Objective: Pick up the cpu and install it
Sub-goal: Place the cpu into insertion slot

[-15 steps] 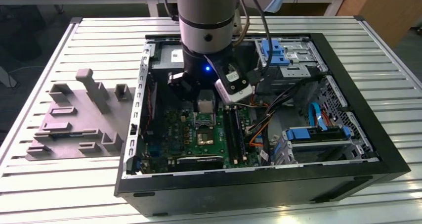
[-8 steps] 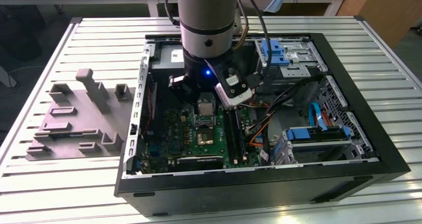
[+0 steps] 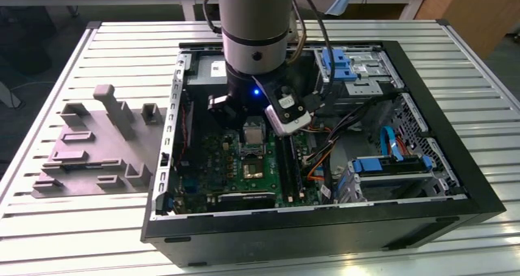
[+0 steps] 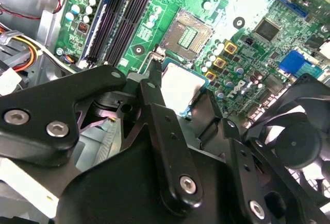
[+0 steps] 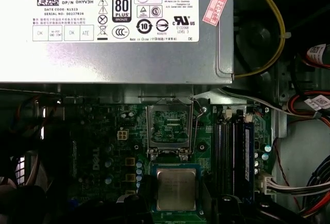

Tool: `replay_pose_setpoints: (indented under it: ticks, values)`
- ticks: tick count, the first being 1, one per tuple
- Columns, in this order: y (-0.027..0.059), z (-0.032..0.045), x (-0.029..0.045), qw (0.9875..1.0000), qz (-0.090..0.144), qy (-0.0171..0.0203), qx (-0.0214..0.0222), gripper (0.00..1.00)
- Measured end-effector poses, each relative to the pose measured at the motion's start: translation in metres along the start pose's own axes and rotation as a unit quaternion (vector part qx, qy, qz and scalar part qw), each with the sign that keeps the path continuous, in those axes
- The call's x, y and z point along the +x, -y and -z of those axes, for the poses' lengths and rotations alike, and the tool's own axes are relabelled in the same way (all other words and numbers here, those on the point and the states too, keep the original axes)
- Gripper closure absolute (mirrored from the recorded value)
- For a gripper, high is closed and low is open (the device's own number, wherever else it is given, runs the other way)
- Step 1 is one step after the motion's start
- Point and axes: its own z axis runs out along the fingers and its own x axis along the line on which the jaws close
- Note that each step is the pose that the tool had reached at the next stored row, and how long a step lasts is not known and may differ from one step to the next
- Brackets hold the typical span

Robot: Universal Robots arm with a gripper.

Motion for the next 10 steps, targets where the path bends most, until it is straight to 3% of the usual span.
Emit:
replay_pose_setpoints:
  ticks: [10]
  values:
    - [0.0059,-0.0104,-0.0001,1.0000,0.000,0.0000,0.0000,0.53]
